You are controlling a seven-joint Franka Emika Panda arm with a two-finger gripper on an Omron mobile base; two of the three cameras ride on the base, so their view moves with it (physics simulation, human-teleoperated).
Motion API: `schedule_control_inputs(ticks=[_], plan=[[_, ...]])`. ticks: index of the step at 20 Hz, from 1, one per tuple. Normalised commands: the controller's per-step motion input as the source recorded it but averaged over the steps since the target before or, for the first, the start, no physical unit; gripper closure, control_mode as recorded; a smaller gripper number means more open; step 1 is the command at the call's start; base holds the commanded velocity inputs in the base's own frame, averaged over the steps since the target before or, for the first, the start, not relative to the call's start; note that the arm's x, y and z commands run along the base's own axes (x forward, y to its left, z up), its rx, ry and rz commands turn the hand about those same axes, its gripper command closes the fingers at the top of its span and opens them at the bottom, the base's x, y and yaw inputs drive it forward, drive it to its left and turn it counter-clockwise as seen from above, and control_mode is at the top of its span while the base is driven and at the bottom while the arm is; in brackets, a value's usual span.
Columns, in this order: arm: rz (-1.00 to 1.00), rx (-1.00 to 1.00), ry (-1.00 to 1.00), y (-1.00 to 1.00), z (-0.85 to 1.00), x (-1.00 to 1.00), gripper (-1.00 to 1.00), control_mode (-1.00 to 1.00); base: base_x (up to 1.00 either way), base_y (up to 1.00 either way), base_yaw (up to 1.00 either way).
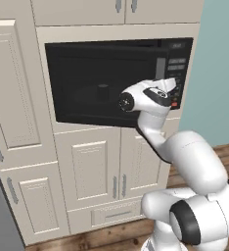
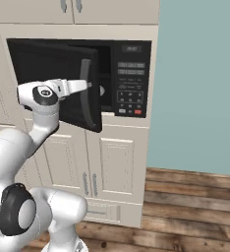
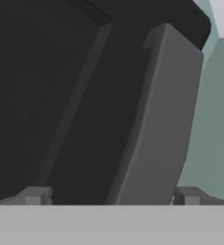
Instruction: Pick the mug from the counter and place it inside the microwave. Then close the microwave.
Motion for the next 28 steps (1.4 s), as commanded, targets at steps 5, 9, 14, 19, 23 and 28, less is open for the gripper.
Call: schedule_control_inputs(ticks=[5, 9, 14, 19, 23, 28], plan=[[0.17, 0.12, 0.0, 0.0, 0.0, 0.38, -1.0, -1.0, 0.0, 0.0, 0.0], [0.18, 0.16, 0.0, 0.0, 0.0, 0.33, -1.0, -1.0, 0.0, 0.0, 0.0], [0.2, 0.17, 0.02, 0.0, 0.0, 0.38, -1.0, -1.0, 0.0, 0.0, 0.0], [0.19, 0.12, 0.02, 0.0, 0.0, 0.3, -1.0, -1.0, 0.0, 0.0, 0.0], [0.2, 0.06, 0.04, 0.0, 0.0, 0.31, -1.0, -1.0, 0.0, 0.0, 0.0], [0.21, 0.03, 0.08, 0.0, 0.0, 0.32, -1.0, -1.0, 0.0, 0.0, 0.0]])
